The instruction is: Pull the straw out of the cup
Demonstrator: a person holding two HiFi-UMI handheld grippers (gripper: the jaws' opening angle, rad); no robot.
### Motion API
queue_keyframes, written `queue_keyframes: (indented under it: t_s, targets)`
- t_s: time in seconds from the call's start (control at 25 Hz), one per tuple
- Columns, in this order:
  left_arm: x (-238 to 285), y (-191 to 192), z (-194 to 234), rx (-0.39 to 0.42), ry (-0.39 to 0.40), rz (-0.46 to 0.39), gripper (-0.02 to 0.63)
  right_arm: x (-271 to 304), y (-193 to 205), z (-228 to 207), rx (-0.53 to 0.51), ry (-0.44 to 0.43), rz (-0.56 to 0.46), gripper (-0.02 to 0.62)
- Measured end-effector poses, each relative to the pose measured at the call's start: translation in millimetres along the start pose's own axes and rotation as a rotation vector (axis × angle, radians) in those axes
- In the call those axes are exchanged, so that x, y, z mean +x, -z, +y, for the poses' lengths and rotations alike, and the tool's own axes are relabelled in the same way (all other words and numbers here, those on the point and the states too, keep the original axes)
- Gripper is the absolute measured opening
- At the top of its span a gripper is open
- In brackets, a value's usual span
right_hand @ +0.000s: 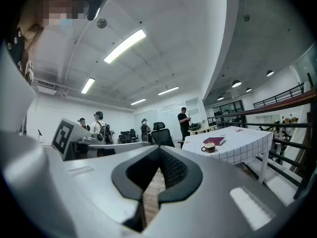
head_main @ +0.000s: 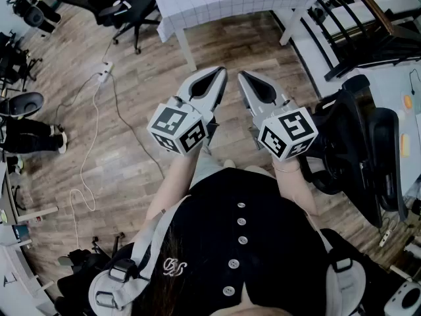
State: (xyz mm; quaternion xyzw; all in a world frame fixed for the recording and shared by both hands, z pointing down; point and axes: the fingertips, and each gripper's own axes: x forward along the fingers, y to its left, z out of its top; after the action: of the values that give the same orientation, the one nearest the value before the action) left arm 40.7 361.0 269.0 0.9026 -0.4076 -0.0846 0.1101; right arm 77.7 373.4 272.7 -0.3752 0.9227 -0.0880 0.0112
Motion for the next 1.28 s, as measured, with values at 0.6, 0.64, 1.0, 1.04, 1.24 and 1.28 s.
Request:
queue_keyframes:
  t_s: [0.6,0.64,1.0,1.04,1.24,1.28]
  targets:
    - [-2.3,3.4,-12.3,0.005,-0.002,0.001,-0.003,-12.6,-4.9,-2.5,0.025,0.010,-0.033,0.000]
    - [-1.7,3.2,-13.0,0.007,-0.001,0.000,-0.003,-13.2,-6.9,-3.7,0.028,0.010,-0.040,0.000]
    - [8.9,2.2,-2.6,0.005,-0.009,0.009,-0.003,-0.2,-8.6,-15.9,0.054,0.002,-0.034,0.000]
    - [10.4,1.6,0.4,0.004,-0.010,0.013,-0.003,3.9,-8.6,-17.6,0.056,0.003,-0.031,0.000]
    - [20.1,-0.2,24.0,-0.011,-0.013,0.016,-0.003,29.4,-7.4,-37.0,0.059,0.050,-0.030,0.000]
    - [23.9,0.2,31.1,-0.015,-0.011,0.019,-0.003,35.9,-7.8,-41.1,0.063,0.055,-0.031,0.000]
